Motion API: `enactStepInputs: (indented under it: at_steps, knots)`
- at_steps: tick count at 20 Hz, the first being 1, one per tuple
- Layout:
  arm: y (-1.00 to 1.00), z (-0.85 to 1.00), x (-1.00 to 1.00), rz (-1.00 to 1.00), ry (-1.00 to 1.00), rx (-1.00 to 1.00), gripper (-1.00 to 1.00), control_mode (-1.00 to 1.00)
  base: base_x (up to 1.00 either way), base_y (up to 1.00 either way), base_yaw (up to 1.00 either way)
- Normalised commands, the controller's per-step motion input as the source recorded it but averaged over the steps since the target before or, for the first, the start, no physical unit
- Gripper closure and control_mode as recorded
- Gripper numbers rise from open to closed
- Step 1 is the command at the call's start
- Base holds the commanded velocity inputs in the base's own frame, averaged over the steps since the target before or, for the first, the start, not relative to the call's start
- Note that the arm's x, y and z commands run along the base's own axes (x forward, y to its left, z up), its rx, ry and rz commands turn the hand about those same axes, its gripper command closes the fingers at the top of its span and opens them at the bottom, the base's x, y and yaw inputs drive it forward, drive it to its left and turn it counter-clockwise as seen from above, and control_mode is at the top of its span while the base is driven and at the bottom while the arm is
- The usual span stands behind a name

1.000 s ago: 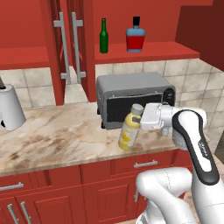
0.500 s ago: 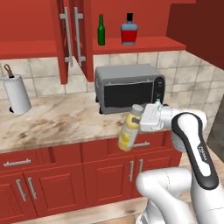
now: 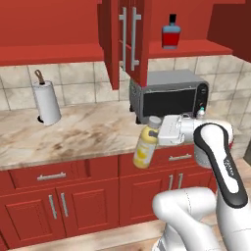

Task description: Sort all alcoholic drinks to one cabinet, and non-alcoholic drinks to the other.

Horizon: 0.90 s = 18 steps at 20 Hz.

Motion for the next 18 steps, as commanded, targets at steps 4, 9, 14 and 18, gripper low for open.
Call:
enactStepInputs:
  at_steps: [4, 9, 14, 18]
  knots:
    - [0.00, 0.00, 0.00, 0.00, 0.00, 0.00, 1.00, 1.00, -0.07, 0.76, 0.00]
    - [0.00, 0.00, 0.00, 0.00, 0.00, 0.00, 1.00, 1.00, -0.02, 0.74, 0.00]
    - [0.00, 0.00, 0.00, 0.00, 0.00, 0.00, 1.00, 1.00, 0.15, 0.77, -0.02]
    - [0.00, 0.00, 0.00, 0.00, 0.00, 0.00, 1.00, 1.00, 0.48, 0.61, -0.07]
